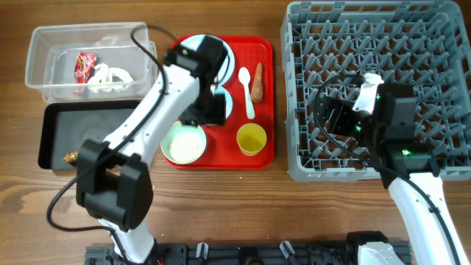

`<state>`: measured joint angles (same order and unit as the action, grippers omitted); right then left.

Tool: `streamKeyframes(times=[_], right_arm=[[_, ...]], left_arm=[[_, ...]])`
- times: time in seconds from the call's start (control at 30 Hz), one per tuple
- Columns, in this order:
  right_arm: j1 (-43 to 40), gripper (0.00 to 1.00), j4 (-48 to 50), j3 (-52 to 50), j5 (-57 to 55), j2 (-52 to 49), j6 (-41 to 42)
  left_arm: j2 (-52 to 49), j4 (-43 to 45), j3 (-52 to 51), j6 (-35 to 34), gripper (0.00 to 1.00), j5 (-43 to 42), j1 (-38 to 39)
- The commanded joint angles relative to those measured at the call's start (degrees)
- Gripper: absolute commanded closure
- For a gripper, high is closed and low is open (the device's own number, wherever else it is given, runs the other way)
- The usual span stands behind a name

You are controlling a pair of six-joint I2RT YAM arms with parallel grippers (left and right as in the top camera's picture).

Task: Sort waste into correct bins and load items into the dishwasher rack
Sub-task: 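Grasp the green rice bowl rim with the left gripper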

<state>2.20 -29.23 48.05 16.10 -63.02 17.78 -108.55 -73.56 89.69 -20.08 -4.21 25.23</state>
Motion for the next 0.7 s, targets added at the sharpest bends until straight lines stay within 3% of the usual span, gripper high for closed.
streamKeyframes(times=[0.0, 0.2, 0.27, 0.37, 0.47, 0.67], right_arm=[[0.0, 0.0, 0.2, 1.1, 0.7, -0.4, 0.3], [0.0, 0.0, 0.2, 1.1, 0.7, -0.4, 0.4], [0.0, 0.0, 0.2, 1.1, 0.7, -0.4, 0.4], [0.0, 0.0, 0.2, 1.1, 0.7, -0.4, 0.4], [0.0, 0.0, 0.2, 1.1, 0.7, -0.4, 0.4], [0.0, 0.0, -0.2, 1.1, 0.7, -0.4, 0.3]], left_arm=[[-0.3, 4.8, -8.7, -3.1, 0.43, 0.2, 0.2], [-0.3, 15.5, -16.6, -2.6, 0.52, 2.4, 0.2], [-0.3, 17.7, -18.6, -2.7, 0.6, 2.3, 0.2], [-0.3, 19.0, -20.5, -2.7, 0.82, 2.3, 0.2], [-0.3, 19.3, -20.4, -2.7, 0.96, 2.3, 0.2], [-0.2, 16.5, -16.5, -2.7, 0.96, -2.1, 0.1]])
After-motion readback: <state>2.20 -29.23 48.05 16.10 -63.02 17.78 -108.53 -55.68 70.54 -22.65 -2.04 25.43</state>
